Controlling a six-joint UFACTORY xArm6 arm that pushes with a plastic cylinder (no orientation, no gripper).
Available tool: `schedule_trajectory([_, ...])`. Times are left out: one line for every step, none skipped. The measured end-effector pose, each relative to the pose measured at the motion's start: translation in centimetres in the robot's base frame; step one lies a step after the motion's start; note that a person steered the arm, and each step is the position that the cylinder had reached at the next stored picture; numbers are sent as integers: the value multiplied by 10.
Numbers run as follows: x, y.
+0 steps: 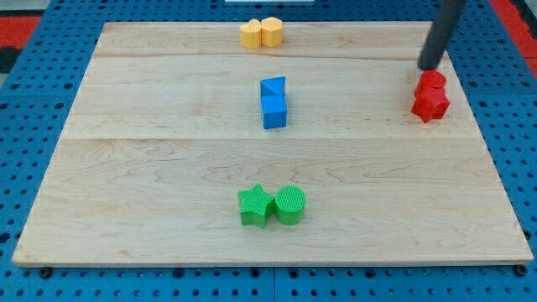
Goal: Move your arm to red circle
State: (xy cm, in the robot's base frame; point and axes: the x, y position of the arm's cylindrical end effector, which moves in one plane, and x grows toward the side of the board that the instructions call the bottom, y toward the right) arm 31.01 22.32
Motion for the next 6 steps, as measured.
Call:
schedule_trajectory([7, -28])
schedule_trajectory([12, -30])
schedule_trajectory([8, -29])
schedule_trajectory([-6, -26])
schedule_trajectory([-9, 0])
schedule_trajectory([-7, 38])
